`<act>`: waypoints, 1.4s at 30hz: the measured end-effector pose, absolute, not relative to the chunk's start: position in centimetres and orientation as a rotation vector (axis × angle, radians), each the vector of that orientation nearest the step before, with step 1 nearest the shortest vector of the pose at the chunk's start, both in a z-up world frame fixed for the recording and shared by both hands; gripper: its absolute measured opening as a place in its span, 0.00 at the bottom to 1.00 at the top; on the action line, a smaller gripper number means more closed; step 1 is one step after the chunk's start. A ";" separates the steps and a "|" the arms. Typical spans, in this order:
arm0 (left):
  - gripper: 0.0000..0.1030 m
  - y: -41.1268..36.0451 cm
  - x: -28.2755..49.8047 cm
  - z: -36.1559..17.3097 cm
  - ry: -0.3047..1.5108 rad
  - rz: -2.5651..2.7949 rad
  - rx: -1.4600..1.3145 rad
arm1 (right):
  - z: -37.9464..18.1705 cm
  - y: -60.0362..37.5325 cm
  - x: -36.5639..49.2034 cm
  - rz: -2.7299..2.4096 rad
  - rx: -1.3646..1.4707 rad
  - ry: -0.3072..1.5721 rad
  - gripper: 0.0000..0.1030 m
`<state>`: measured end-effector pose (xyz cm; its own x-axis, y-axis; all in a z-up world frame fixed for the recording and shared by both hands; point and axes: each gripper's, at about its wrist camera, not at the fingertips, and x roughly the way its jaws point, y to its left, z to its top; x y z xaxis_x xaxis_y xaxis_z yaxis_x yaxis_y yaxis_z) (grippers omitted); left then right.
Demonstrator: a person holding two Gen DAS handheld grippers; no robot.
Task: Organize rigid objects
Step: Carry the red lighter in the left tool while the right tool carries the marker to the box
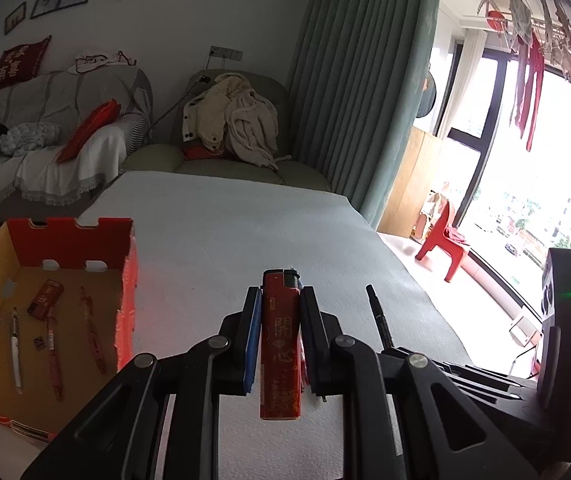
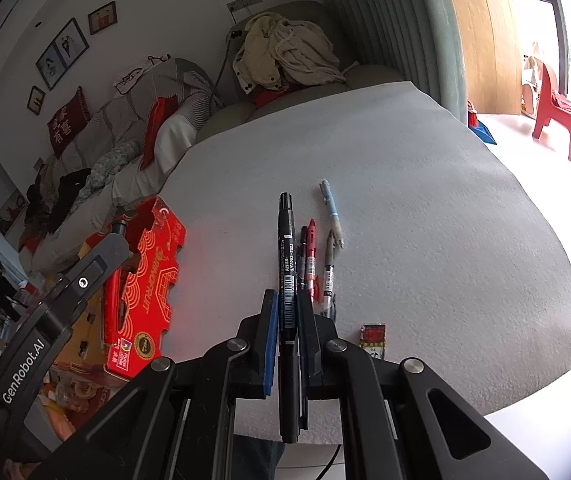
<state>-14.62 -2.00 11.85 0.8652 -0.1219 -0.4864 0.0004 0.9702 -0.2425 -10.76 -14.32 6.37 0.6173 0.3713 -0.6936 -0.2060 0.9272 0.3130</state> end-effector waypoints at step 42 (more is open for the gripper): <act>0.20 20.3 -16.7 9.9 0.544 0.396 -0.270 | 5.3 12.3 -7.6 0.818 0.022 0.920 0.10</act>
